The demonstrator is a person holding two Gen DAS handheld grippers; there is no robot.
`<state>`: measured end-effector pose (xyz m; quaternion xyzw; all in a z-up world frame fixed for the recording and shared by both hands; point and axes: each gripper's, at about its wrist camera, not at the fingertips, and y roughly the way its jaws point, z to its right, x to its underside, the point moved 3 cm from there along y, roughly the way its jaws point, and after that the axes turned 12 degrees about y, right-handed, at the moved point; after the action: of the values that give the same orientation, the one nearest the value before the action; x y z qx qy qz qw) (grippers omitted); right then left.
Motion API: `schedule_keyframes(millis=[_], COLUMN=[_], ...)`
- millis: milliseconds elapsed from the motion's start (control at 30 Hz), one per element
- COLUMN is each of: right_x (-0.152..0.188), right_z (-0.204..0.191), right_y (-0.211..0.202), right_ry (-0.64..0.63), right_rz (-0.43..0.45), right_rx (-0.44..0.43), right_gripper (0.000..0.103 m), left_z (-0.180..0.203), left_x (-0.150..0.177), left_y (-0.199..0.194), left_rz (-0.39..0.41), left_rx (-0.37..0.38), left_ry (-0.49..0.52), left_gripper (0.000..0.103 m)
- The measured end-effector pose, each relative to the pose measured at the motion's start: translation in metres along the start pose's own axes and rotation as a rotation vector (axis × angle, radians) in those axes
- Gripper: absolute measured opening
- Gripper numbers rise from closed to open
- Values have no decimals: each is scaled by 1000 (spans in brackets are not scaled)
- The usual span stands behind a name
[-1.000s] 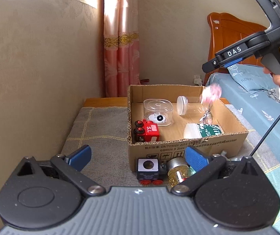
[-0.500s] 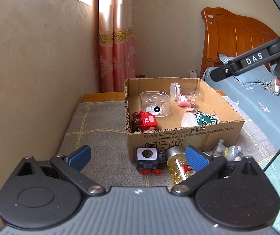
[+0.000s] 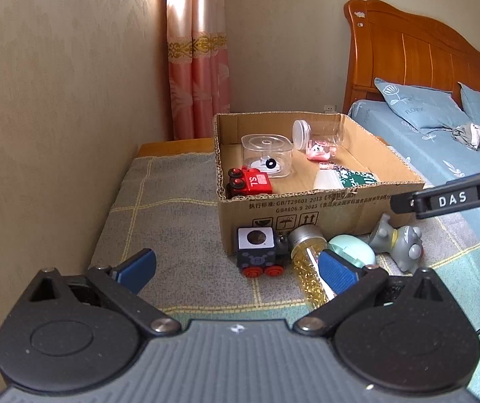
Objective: Organize rigid objects
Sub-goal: 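Lower the pink keychain into the box and open the right tool, then move the left tool to the black toy train while the right tool approaches the grey toy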
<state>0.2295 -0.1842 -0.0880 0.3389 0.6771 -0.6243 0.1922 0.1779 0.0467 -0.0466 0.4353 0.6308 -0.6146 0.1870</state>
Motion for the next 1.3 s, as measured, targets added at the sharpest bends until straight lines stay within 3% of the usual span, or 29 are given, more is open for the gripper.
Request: schedule_keyframes(millis=[300,433,1000,1300], right_x=[24,32,71,76], right_z=[0,10,19,19], right_y=[41,37,17,15], right_ry=[127,144,4,-55], right_rz=[-3,-14,-90,-66], right_rx=[95,77,-1,-5], right_gripper=[103,103,103,103], left_z=[-1,-1,2,5], left_x=[6,7,-3,-6], left_y=[3,9,45,74], left_rz=[-16,-30,-47,-60], left_rx=[-21,-21,-20,-17], left_ry=[13,17,41,34], left_gripper=[102,102,102,102])
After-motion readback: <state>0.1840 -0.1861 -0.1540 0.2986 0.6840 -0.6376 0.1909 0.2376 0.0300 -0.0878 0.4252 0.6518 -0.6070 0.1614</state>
